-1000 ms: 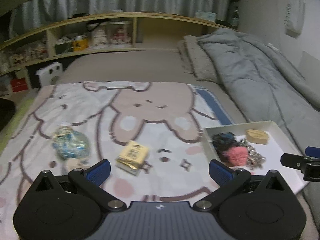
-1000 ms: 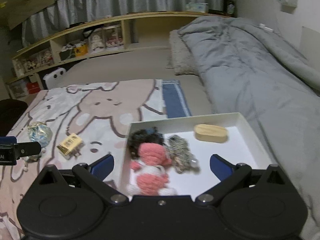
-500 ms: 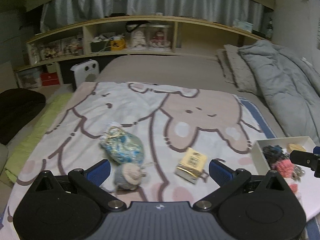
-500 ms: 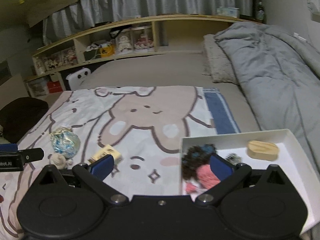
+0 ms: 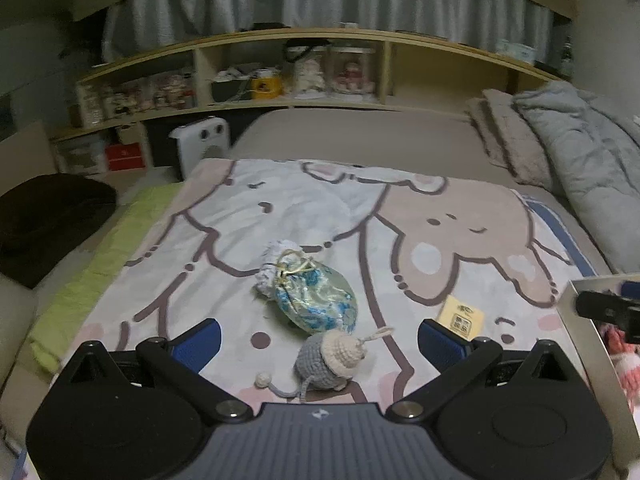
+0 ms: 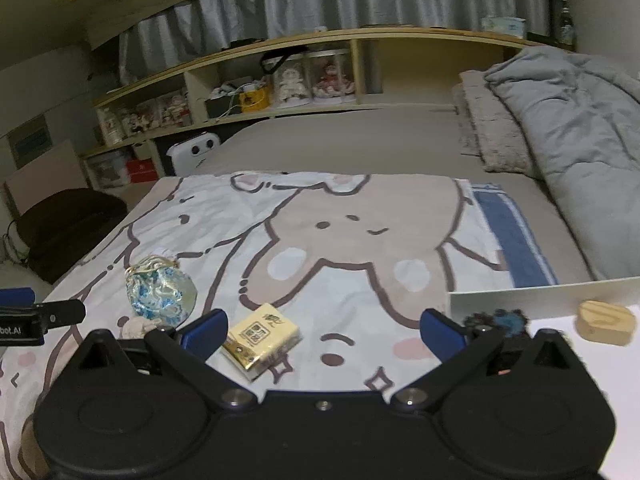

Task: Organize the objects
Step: 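Withdraw both tools from the box toward the gray doll and tissue pack, then grasp gray crochet doll with left tool while right tool grasps yellow tissue pack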

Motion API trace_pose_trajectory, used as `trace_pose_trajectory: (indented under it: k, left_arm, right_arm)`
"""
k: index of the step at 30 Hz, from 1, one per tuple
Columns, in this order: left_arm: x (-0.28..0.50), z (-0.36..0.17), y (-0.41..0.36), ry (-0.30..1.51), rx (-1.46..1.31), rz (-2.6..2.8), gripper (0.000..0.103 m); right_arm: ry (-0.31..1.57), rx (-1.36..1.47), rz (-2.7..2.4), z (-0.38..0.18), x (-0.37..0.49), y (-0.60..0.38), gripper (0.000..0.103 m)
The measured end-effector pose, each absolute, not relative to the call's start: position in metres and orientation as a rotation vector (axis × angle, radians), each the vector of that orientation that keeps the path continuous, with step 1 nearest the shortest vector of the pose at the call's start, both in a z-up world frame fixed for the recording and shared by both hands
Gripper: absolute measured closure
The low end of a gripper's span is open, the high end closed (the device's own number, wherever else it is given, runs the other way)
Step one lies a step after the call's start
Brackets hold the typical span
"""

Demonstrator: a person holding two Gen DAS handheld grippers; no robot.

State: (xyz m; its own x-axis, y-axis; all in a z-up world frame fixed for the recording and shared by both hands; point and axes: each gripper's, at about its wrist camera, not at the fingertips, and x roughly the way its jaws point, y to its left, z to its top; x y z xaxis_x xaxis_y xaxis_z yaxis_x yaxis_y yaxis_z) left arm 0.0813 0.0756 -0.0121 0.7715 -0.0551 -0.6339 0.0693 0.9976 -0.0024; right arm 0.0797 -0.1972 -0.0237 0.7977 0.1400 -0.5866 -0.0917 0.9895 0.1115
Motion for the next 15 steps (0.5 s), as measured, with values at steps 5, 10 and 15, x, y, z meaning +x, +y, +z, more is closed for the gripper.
trace_pose_trajectory:
  k: [5, 10, 15]
  left_arm:
    - [0.09, -0.02, 0.087, 0.707, -0.003, -0.134, 0.0]
    - [0.098, -0.038, 0.083, 0.744, 0.06, -0.202, 0.001]
    - [0.106, -0.052, 0.078, 0.783, 0.101, -0.276, 0.009]
  right_arm:
    - [0.649, 0.014, 0.202, -0.042, 0.095, -0.182, 0.0]
    - [0.685, -0.071, 0.301, -0.06, 0.114, -0.167, 0.0]
    - [0.715, -0.131, 0.394, -0.074, 0.133, -0.157, 0.0]
